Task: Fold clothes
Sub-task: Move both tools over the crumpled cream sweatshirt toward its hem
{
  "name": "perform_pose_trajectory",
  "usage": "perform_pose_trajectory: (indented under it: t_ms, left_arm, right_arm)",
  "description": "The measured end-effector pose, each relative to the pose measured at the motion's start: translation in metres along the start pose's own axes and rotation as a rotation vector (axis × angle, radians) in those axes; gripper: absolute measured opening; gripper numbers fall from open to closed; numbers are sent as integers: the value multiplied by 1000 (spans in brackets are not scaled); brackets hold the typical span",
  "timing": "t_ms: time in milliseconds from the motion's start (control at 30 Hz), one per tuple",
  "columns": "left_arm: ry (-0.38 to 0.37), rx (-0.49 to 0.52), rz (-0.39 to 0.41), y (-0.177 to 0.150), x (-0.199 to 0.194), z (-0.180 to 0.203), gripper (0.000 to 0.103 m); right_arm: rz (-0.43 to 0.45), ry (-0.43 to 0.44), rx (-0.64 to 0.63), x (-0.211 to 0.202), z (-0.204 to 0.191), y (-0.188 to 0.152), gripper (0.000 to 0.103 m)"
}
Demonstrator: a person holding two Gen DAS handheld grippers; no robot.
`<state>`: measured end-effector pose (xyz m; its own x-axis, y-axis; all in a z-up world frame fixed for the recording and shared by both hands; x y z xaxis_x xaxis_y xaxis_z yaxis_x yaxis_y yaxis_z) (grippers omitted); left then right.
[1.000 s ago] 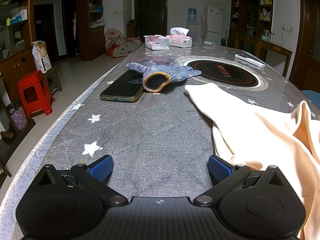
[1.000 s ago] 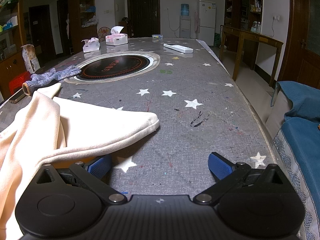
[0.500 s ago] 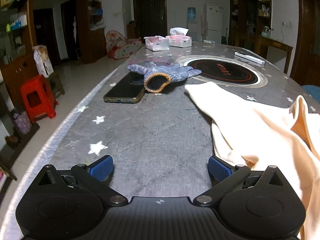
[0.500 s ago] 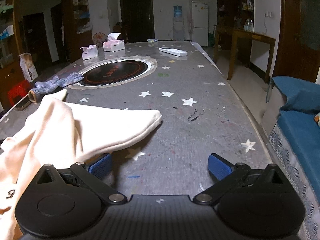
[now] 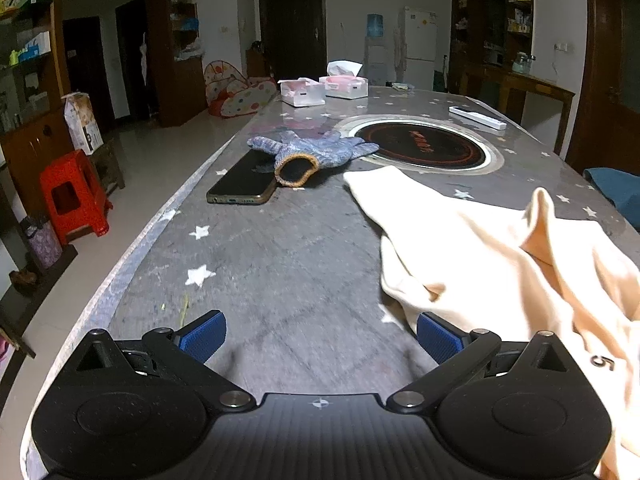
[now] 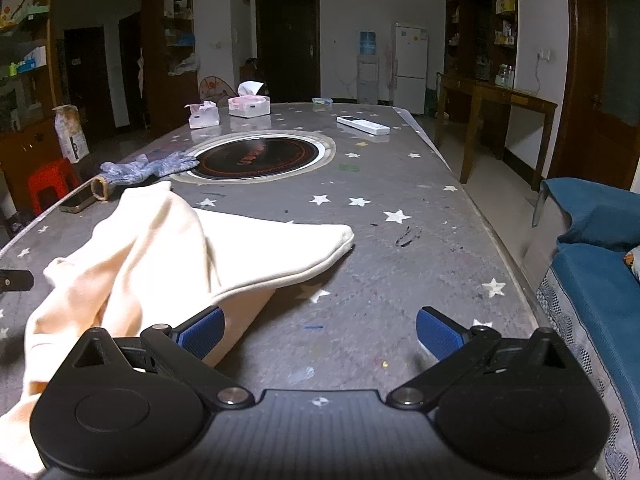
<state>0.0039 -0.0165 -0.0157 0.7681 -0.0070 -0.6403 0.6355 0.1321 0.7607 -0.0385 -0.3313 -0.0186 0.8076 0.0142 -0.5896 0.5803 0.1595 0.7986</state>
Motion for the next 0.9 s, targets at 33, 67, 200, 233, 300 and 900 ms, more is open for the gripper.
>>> perform_pose_trajectory:
  t_ms: [33, 67, 200, 233, 300, 900]
  left_arm:
    - [-4, -4, -1, -1, -3, 1, 103]
    - [-8, -7, -3, -2, -5, 2, 103]
    - [-7, -23, -8, -4, -12, 5, 103]
    - [-8, -28, -11, -4, -13, 6, 103]
    - [-8, -35, -17, -6, -17, 8, 103]
    - [-36, -9, -41, -16, -38, 30, 103]
  right_arm:
    - [3, 4, 3, -3, -1, 0, 103]
    - [6, 8, 7, -5, -1, -1, 103]
    - [19, 18, 10, -15, -6, -1, 103]
    - [22, 20, 8, -17, -7, -1, 103]
    - [30, 23, 5, -22, -10, -1, 103]
    - [68, 60, -22, -52, -29, 0, 103]
Point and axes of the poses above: each gripper's, at about its wrist camera, not at the fingertips, and x roughly the way its jaws point, z to its right, y to its top, the point moved 8 cm from there along x, roughly the way its jaws point, and after that the axes turned 10 degrees about -x, right-handed, at the moved point
